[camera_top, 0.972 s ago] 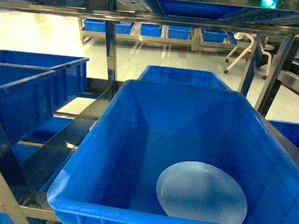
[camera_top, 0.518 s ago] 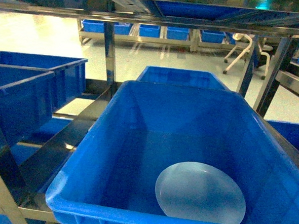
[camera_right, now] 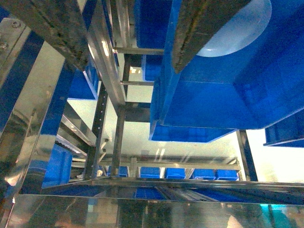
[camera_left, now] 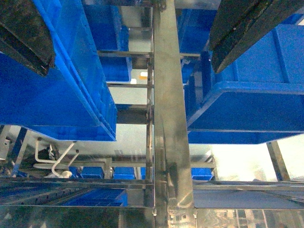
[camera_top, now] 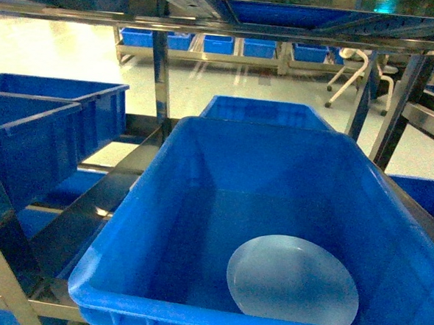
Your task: Place blue tray on left shelf second layer neatly
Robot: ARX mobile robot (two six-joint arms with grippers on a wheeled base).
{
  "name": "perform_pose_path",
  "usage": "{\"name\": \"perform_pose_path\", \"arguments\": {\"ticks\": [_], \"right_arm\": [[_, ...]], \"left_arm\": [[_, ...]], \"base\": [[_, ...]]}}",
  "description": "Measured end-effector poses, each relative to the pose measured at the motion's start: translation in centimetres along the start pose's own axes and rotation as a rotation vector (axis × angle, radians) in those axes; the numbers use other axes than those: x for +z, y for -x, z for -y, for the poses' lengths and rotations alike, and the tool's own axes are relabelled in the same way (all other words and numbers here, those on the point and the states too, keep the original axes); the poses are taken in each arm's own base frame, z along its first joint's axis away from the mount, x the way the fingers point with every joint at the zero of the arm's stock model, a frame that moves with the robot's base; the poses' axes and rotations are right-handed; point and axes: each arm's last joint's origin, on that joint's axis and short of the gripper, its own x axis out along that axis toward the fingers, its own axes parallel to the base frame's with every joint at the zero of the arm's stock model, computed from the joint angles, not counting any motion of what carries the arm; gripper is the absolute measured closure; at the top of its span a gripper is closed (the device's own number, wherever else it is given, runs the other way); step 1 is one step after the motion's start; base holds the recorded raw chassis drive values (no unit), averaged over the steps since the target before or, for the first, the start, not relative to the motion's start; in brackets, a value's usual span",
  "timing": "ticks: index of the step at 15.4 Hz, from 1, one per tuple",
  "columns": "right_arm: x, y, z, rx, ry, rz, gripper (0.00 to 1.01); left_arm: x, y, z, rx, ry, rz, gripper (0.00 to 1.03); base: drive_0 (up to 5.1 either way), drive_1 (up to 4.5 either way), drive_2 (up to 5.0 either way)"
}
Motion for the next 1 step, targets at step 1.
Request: {"name": "perform_pose_path", "arguments": {"ticks": [1], "right_arm": [[0.0,0.0,0.0,0.0,0.0,0.0,0.38]], "left_arm": [[0.0,0.0,0.0,0.0,0.0,0.0,0.05]], "base": [[0.0,0.0,0.0]]}}
